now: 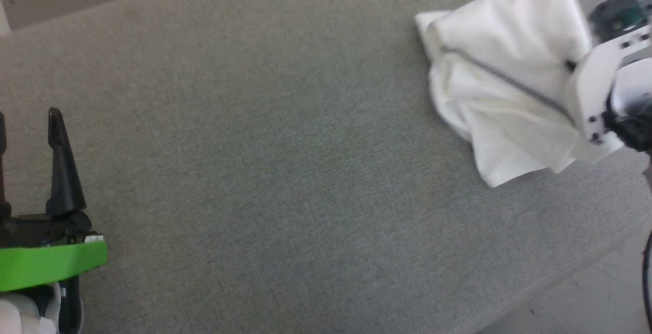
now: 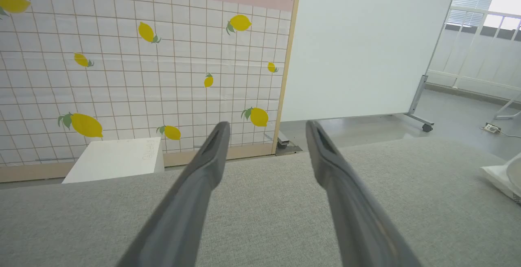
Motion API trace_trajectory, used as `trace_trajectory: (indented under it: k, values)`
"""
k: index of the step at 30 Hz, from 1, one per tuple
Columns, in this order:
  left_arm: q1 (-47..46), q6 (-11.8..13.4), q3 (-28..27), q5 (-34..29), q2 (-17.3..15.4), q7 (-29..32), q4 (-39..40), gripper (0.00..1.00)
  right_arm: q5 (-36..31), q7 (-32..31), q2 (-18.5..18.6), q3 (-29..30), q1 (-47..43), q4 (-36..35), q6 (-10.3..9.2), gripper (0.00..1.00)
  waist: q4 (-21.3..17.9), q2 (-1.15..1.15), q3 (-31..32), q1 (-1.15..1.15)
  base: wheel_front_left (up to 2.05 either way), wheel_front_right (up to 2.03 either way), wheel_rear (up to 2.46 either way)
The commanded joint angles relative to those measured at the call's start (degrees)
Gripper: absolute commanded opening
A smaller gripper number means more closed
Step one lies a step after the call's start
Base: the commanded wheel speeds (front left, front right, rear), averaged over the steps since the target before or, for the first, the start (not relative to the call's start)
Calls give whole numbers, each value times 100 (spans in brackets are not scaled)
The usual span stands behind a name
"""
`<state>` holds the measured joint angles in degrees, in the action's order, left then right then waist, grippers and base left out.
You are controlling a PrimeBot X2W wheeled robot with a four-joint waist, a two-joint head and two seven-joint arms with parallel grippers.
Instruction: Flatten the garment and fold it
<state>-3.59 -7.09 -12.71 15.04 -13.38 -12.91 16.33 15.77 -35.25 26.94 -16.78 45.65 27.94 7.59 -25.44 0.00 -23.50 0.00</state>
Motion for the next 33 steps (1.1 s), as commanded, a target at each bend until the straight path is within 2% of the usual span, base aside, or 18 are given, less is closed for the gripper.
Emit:
trace_trajectory:
  k: [1,7,12,17,18,19,27,33]
  values:
    - [-98,-38,-35,-42,-76,33,62,100,-108,66,31,175,112,102,-10,0,46,0,-832,0,0,0,0]
    - [-180,-34,-57,-19,-238,179,234,100,-630,247,186,1165,235,521,-10,0,283,0,-1140,0,0,0,0]
    - [-187,-26,-54,-1,-326,259,346,100,-1050,522,132,1871,281,637,-10,0,488,0,-1268,0,0,0,0]
    - [-165,-22,-40,19,-361,294,400,100,-1392,688,52,2274,364,779,-10,0,578,0,-1298,0,0,0,0]
    - [-156,-20,-36,20,-364,295,404,100,-1430,687,12,2384,385,832,-10,76,587,0,-1291,0,0,0,0]
    - [-148,-18,-30,18,-364,294,401,100,-1503,710,-5,2463,394,857,-10,100,592,0,-1275,0,0,0,0]
    - [-109,-5,147,25,-245,145,144,100,-1924,812,-79,2814,420,930,-10,100,680,0,-769,0,0,0,0]
    - [-99,3,326,40,-27,-60,-318,100,-1549,1402,-163,2725,571,377,-10,100,894,0,63,0,0,0,0]
